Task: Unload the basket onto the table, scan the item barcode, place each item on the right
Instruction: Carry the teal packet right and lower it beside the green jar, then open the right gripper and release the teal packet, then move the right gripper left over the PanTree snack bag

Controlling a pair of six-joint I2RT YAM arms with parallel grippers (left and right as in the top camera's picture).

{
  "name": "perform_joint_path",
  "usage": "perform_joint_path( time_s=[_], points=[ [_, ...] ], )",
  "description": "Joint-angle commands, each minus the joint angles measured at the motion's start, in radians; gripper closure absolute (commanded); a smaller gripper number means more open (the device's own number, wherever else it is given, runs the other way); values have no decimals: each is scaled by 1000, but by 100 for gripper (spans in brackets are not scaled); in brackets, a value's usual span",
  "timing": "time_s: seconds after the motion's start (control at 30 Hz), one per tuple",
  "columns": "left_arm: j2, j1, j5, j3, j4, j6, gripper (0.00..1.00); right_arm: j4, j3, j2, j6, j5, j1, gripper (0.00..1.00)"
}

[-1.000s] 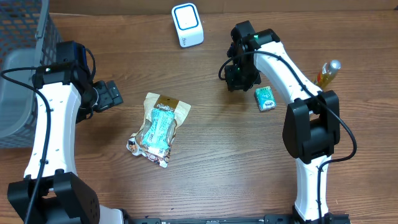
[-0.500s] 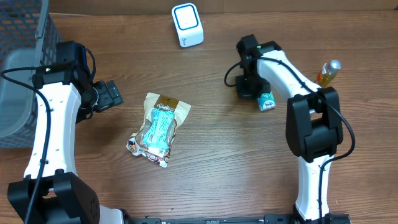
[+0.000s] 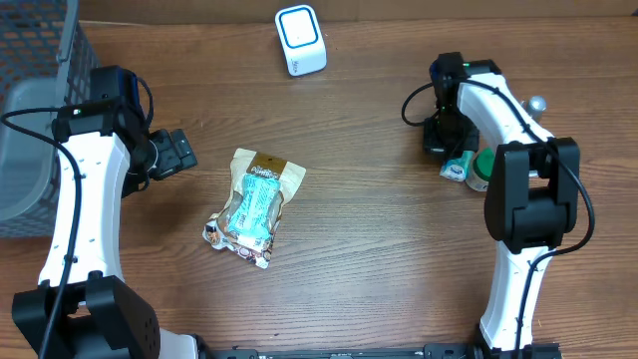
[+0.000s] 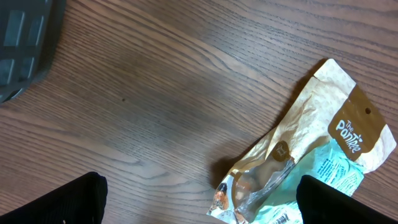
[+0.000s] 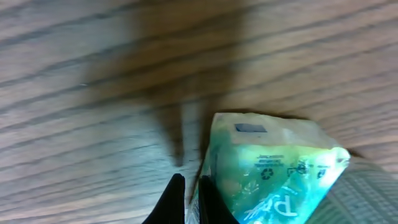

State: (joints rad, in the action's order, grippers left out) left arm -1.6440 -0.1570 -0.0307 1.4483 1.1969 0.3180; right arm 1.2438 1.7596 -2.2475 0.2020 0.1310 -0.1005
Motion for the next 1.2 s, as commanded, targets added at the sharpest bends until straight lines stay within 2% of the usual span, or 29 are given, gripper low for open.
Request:
perform_joint_path(
  time_s=[0.0, 0.3, 0.63, 0.7, 0.73, 0.77, 0.8, 1.17],
  points=[
    [-3, 0, -2, 5, -1, 0, 0, 3, -7, 7, 7, 11, 2, 94],
    [-3, 0, -2, 5, 0, 0, 1, -5, -7, 7, 7, -187, -42, 93],
    [-3, 0, -2, 5, -1, 0, 0, -36, -7, 7, 8, -343, -226, 80],
    [-3, 0, -2, 5, -1, 0, 0, -51, -7, 7, 12, -343, -274, 66],
    [-3, 0, -2, 5, -1, 0, 1, -59, -7, 7, 14, -343, -295, 50],
    [-3, 0, -2, 5, -1, 0, 0, -66, -7, 7, 19, -343, -315, 28],
    [-3, 0, -2, 5, -1, 0, 0, -73, -7, 7, 32, -342, -334, 0],
    [-3, 0, -2, 5, -1, 0, 0, -183, -7, 7, 45, -342, -439, 0]
  ],
)
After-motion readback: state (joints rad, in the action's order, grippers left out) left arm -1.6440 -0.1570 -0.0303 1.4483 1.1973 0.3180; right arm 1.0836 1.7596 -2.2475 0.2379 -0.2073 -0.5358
